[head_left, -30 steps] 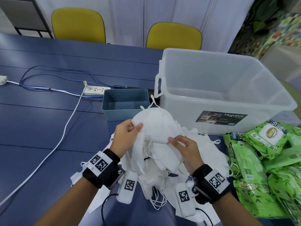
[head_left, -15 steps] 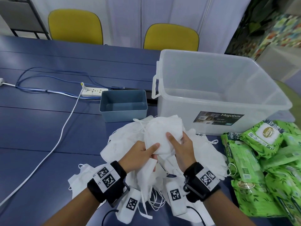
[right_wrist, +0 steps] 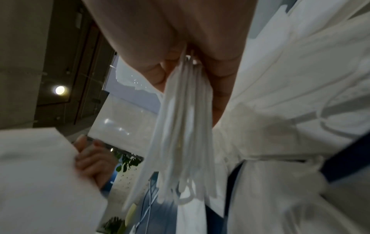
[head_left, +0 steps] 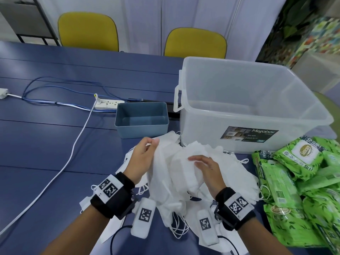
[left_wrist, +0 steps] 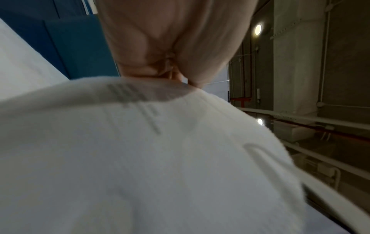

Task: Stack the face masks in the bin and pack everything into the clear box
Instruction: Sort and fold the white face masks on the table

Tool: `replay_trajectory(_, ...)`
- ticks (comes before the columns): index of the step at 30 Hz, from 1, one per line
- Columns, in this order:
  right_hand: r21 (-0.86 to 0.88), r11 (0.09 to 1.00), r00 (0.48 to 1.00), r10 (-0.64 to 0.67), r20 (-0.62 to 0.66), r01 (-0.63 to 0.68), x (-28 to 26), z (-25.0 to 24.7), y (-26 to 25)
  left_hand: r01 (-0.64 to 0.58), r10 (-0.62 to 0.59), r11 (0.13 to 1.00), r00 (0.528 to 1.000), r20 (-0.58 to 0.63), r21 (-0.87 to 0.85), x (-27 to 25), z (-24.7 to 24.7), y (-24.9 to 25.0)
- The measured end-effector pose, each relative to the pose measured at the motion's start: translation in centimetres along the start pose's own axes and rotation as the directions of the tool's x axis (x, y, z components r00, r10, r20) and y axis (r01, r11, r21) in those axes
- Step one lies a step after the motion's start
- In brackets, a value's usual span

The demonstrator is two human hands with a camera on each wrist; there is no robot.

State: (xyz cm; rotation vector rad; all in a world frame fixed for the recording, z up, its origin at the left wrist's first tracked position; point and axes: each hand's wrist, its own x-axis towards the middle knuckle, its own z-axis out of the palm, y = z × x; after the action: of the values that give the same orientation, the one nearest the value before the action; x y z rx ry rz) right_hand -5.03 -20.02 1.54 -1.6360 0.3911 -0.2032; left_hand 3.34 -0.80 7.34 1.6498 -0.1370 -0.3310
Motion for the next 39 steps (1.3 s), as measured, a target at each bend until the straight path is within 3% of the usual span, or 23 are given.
replay_trajectory(3, -0.052, 0.998, 0.994, 0.052, 0.101, -0.047, -1.0, 0.8, 0.1, -0.071, 0.067, 0.997, 0.99, -0.121, -0.026, 0.7, 0.1, 0.2)
replay_trajectory(7, 0.077, 0.987, 0.966, 0.123, 0.229, -0.144, -2.5, 2.0, 0.2, -0.12, 0.116, 0.993, 0.967, -0.227, -0.002, 1.1, 0.8, 0.4)
replay_trajectory(11, 0.086, 0.981, 0.921, 0.129, 0.367, -0.172, -3.1, 2.5, 0.7, -0.087, 0.079, 0.996, 0.948, -0.308, -0.013, 1.3, 1.4, -0.1)
replay_trajectory(16, 0.12, 0.982, 0.939, 0.097, 0.329, -0.143, -3.3, 2.3, 0.1, -0.017, -0.023, 0.994, 0.938, -0.347, -0.111, 1.4, 1.5, -0.4)
replay_trajectory(18, 0.059, 0.994, 0.97, 0.076, 0.232, -0.093, -3.3, 2.5, -0.3, -0.003, -0.042, 0.989, 0.955, -0.294, -0.151, 1.3, 1.5, -0.3)
replay_trajectory(22, 0.031, 0.994, 0.994, 0.102, 0.04, -0.104, -2.3, 2.2, 0.0, 0.046, -0.07, 0.958, 0.995, -0.076, -0.284, 0.3, 1.4, 0.2)
replay_trajectory(25, 0.048, 0.996, 0.997, 0.07, -0.018, -0.069, -1.6, 1.5, -0.5, 0.069, -0.058, 0.965, 0.997, 0.048, -0.255, -0.3, 1.2, 0.4)
replay_trajectory(28, -0.021, 0.999, 0.995, 0.047, -0.083, -0.048, -0.9, 0.9, -0.8, 0.131, -0.111, 0.965, 0.989, 0.101, -0.225, -0.7, 0.9, 0.3)
replay_trajectory(31, -0.016, 1.0, 0.987, -0.003, -0.162, 0.001, -0.5, 0.7, -1.3, 0.235, -0.207, 0.943, 0.969, 0.137, -0.236, -0.9, 0.6, 0.4)
replay_trajectory(35, 0.165, 0.984, 0.981, -0.029, -0.191, 0.061, -0.3, 0.2, -1.7, 0.332, -0.252, 0.922, 0.904, 0.344, -0.2, -1.4, -0.2, 0.4)
replay_trajectory(39, 0.053, 0.99, 0.96, -0.111, -0.256, 0.129, -0.7, 0.4, -2.0, 0.354, -0.202, 0.903, 0.85, 0.486, -0.244, -1.8, -0.9, 0.1)
